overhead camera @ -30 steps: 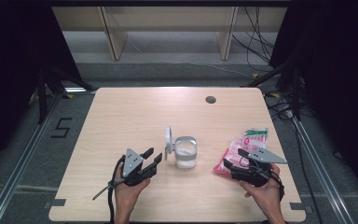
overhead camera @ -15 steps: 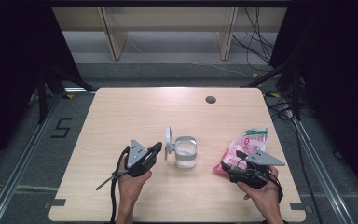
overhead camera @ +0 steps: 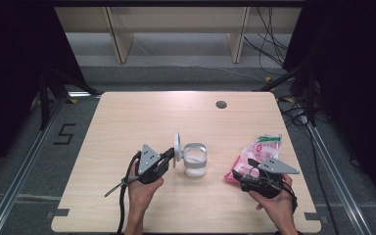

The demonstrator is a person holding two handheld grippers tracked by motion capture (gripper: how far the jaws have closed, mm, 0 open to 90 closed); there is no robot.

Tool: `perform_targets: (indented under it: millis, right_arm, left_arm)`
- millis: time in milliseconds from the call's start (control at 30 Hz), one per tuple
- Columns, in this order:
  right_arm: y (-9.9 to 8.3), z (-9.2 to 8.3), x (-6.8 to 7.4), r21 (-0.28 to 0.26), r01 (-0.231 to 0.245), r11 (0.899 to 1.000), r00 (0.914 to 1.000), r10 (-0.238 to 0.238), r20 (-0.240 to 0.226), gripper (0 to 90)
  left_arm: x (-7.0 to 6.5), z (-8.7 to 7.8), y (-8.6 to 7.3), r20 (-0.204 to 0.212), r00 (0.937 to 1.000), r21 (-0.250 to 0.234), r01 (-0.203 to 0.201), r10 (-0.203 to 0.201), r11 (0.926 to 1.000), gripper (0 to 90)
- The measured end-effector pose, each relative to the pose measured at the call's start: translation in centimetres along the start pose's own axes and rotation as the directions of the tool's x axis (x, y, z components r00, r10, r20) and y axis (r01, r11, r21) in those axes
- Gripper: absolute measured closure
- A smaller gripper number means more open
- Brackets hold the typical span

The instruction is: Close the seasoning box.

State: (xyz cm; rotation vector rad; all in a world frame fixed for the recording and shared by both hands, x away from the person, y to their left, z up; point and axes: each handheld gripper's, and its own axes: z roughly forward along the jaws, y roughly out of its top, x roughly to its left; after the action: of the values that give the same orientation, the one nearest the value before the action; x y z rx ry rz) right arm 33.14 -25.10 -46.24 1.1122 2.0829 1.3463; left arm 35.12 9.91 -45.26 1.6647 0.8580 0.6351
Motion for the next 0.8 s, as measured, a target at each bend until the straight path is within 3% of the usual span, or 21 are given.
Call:
perform_targets:
  millis: [167, 467, 500, 667, 767, 800]
  right_arm:
    - [0.0, 0.0, 0.0, 0.006, 0.003, 1.0, 1.0, -0.003, -0.001, 27.7]
    - [0.0, 0.0, 0.0, 0.0, -0.004, 1.0, 1.0, 0.004, 0.004, 27.9]
    - [0.0, 0.0, 0.0, -0.002, -0.003, 1.0, 1.0, 0.003, -0.001, 27.8]
    - [0.0, 0.0, -0.1, -0.001, 0.024, 1.0, 0.9996, -0.023, 0.015, 28.1]
    - [0.0, -0.1, 0.1, -0.001, -0.008, 1.0, 1.0, 0.008, 0.0, 28.5]
    - [0.1, -0.1, 0.0, 0.005, 0.004, 1.0, 1.0, -0.004, -0.001, 28.5]
  left_arm:
    - [-0.1, 0.1, 0.1, 0.01, 0.9998, 0.001, -0.019, 0.019, 0.9998, 89.1]
    - [-0.7, 0.4, 0.3, 0.021, 0.9998, -0.005, -0.004, 0.004, 1.0, 89.1]
    - [-0.7, 0.4, 0.4, 0.019, 0.9996, 0.002, -0.021, 0.021, 0.9998, 89.1]
    - [-1.1, 0.7, 0.5, 0.036, 0.999, -0.005, -0.028, 0.028, 0.9996, 89.0]
    - [-1.5, 0.8, 0.5, 0.036, 0.9992, 0.003, -0.021, 0.021, 0.9998, 89.0]
    - [-1.5, 0.9, 0.6, 0.036, 0.9987, 0.002, -0.036, 0.036, 0.9994, 89.0]
